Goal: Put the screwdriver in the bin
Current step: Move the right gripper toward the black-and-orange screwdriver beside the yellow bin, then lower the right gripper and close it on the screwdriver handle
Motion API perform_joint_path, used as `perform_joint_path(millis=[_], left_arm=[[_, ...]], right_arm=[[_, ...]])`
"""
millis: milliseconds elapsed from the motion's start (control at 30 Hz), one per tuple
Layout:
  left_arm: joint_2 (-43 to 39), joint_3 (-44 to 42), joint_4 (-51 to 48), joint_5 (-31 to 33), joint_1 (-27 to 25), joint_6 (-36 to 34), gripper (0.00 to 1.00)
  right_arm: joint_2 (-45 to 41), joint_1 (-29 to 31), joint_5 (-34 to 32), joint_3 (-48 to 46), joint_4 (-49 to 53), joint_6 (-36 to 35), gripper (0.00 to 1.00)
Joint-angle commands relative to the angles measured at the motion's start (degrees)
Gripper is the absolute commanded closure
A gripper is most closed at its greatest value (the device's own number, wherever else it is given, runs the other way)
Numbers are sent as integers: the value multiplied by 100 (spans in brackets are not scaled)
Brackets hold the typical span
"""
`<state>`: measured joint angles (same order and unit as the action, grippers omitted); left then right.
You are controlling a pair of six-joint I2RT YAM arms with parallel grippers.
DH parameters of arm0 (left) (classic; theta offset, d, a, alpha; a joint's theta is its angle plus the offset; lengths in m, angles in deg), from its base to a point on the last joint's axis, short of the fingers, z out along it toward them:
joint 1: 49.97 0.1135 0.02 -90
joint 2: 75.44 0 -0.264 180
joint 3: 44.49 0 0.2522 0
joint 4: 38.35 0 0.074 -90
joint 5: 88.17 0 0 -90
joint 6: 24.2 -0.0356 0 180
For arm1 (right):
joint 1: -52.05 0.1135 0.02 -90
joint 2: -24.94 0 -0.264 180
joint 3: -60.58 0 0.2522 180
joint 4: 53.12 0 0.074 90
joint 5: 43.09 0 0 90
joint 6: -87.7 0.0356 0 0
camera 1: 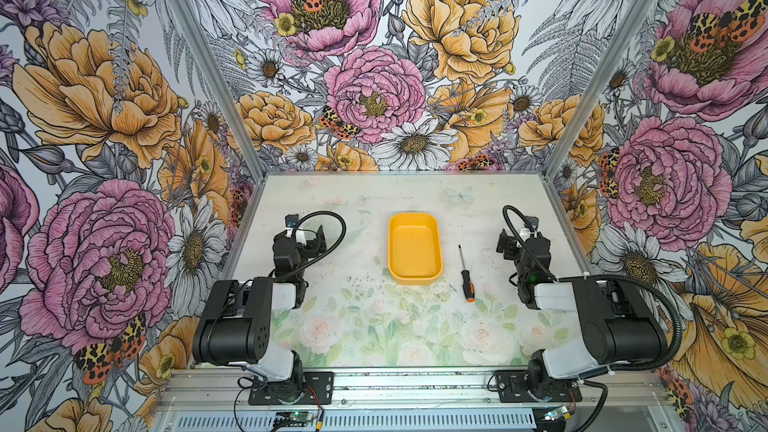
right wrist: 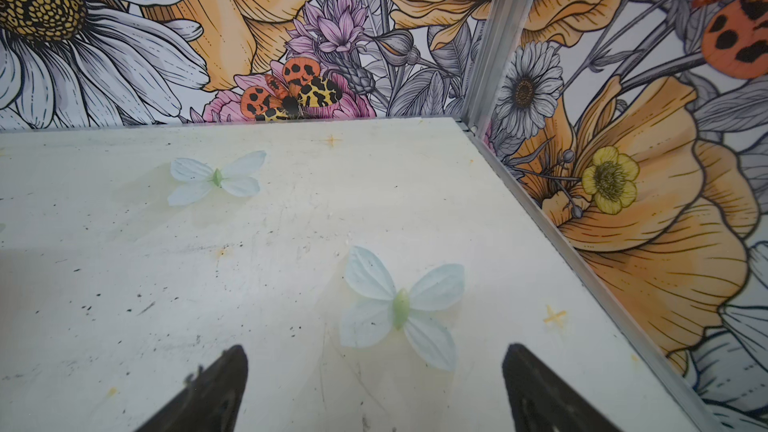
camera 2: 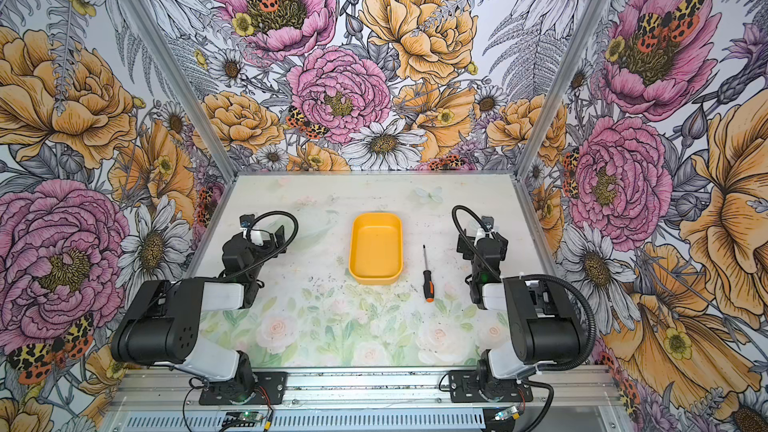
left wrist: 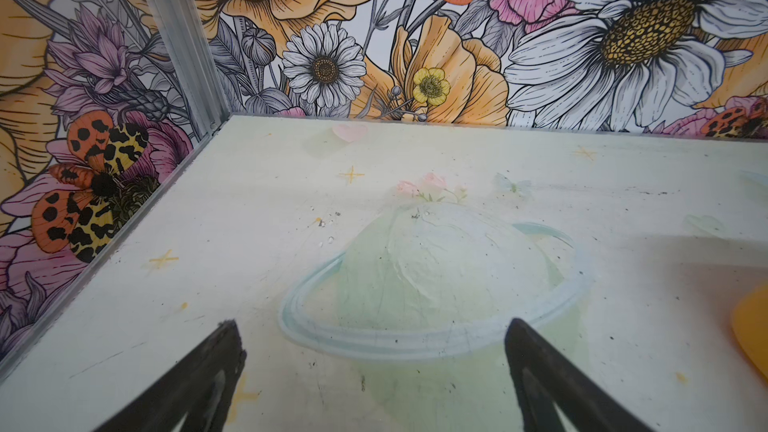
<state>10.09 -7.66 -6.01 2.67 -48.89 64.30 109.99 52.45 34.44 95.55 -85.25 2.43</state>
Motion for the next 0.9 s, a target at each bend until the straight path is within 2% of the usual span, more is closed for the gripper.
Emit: perform_joint_path(millis=[0, 100, 200, 367, 500, 633, 733, 867], left_arm=[[-602, 479, -1179, 24, -82, -33, 1], [-1056, 867, -2212, -297, -77, 96, 1], [-1365, 1156, -2957, -752, -103, 419, 1], [-1596, 1162, -3382, -1333, -198, 1239, 1], [-1712, 931, -3385, -1173, -586, 1472, 1], [-1760, 772, -3379, -1032, -956, 1692, 1], [-1764, 691, -3389, -939, -1199, 1853, 1], [-1688, 614, -3337, -1035, -1336, 2105, 1]], right_arm=[[-487, 38, -63, 298, 642, 54, 3], [-937, 47, 156, 770, 2145, 387, 4], [-1244, 83, 717, 1256, 3513, 658, 8], [-1377, 142, 1805, 1805, 4808, 1085, 8], [-1203, 320, 2633, 2122, 5501, 1533, 8], [-1167, 677, 2623, 1952, 5751, 1915, 8], [-1056, 933, 2657, 1744, 5817, 2168, 13], [-956, 1410, 2324, 1599, 6085, 2311, 17]])
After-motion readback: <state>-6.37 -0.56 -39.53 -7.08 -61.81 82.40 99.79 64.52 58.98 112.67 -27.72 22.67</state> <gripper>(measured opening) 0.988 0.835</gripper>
